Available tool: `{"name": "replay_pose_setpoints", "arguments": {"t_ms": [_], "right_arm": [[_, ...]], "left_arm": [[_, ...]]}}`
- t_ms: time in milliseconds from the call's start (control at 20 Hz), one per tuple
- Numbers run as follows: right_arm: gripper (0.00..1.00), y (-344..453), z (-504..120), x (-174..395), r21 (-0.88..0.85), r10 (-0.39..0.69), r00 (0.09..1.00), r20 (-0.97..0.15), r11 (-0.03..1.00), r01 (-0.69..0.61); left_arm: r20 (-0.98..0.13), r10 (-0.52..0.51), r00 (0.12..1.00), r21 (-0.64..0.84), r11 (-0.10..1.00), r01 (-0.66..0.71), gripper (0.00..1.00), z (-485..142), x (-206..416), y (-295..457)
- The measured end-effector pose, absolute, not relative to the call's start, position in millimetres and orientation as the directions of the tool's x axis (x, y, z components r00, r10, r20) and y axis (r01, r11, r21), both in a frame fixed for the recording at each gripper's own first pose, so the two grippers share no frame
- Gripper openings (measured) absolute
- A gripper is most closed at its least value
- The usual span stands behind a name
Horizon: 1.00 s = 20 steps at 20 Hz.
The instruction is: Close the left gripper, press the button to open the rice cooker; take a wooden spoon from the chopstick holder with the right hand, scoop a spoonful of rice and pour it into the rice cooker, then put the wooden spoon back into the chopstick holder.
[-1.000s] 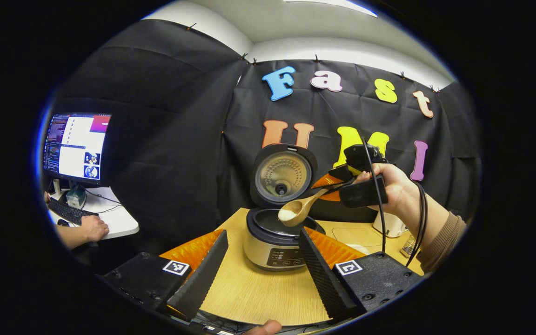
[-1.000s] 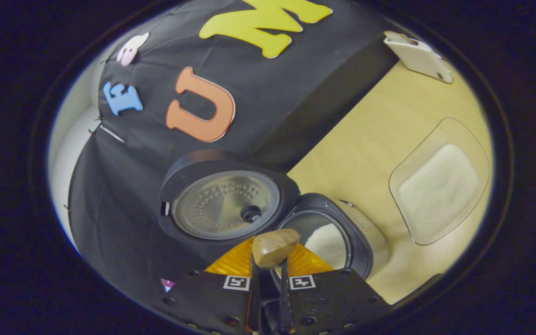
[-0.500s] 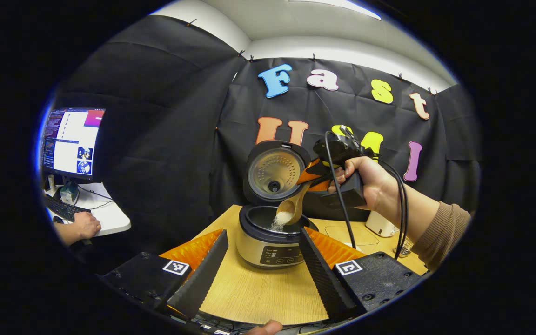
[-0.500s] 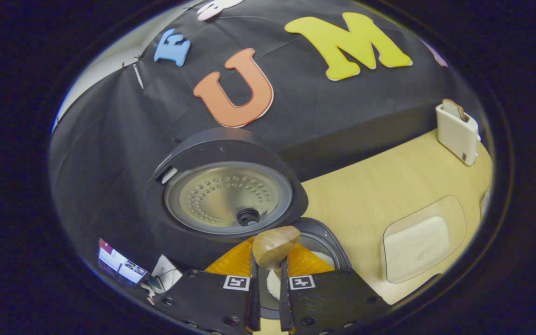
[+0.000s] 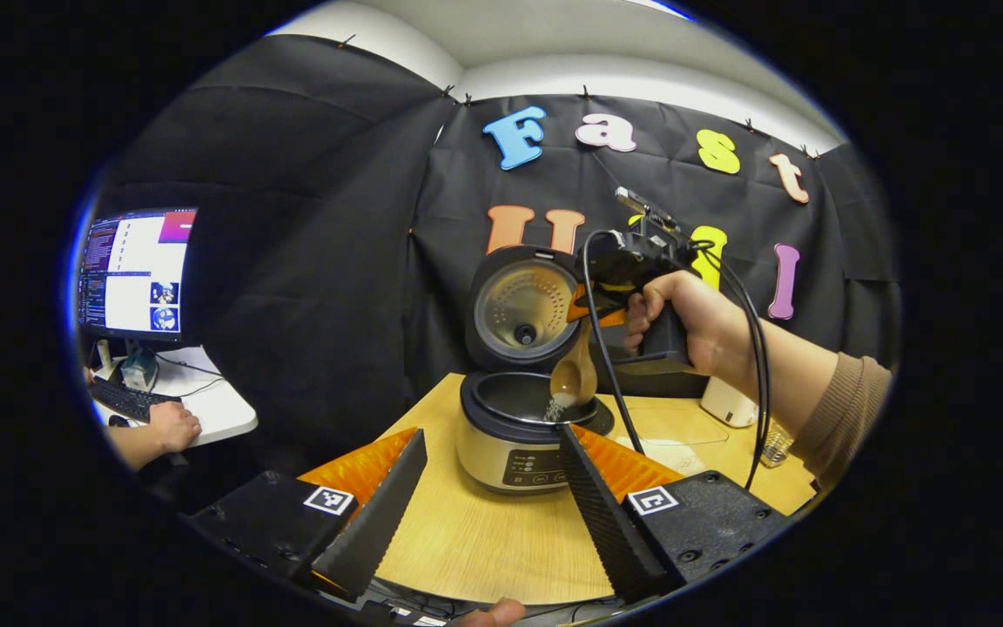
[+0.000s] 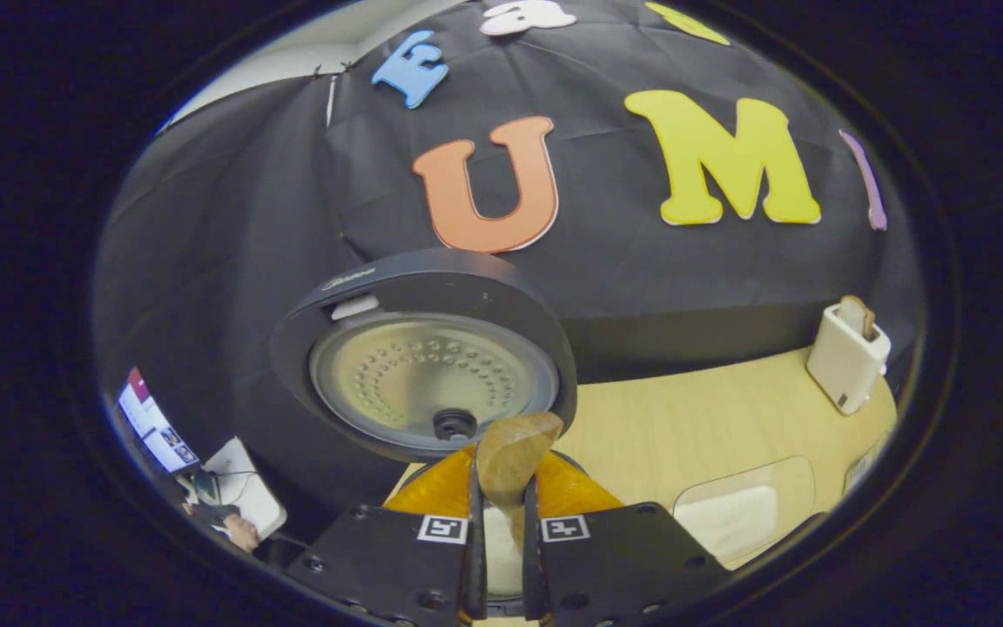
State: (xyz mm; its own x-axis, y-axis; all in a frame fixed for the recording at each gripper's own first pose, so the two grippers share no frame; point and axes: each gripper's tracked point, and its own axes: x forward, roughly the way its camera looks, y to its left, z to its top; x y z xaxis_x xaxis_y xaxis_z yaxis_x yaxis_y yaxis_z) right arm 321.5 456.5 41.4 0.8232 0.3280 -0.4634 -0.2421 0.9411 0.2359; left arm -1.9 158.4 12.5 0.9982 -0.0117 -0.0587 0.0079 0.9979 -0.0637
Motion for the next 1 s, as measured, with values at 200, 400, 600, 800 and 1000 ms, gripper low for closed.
{"name": "replay_pose_setpoints", "arguments": {"t_ms": [200, 400, 600, 800, 1000], "right_arm": [[0.16, 472.2, 50.1, 316.9, 0.087, 0.319, 0.847, -0.426, 0.946, -0.313], [0.16, 482.3, 55.1, 315.4, -0.052, 0.303, 0.872, -0.385, 0.936, -0.348], [0.16, 491.6, 55.0, 312.7, -0.206, 0.298, 0.890, -0.346, 0.901, -0.382], [0.15, 489.2, 55.6, 309.7, -0.299, 0.285, 0.902, -0.325, 0.874, -0.384], [0.16, 467.4, 56.1, 306.0, -0.365, 0.255, 0.918, -0.305, 0.859, -0.360]], "left_arm": [[-0.072, 0.017, 0.997, -0.048, 0.999, -0.020, 0.98, 8.4, 1.1, 165.2], [-0.072, 0.011, 0.997, -0.022, 1.000, -0.013, 0.98, 8.2, 1.1, 162.5], [-0.075, 0.024, 0.997, -0.009, 1.000, -0.024, 0.98, 7.6, 0.4, 163.8], [-0.083, 0.047, 0.995, -0.011, 0.999, -0.048, 0.98, 4.9, 1.7, 171.0], [-0.092, 0.060, 0.994, -0.039, 0.997, -0.063, 0.98, 2.1, 5.2, 173.3]]}}
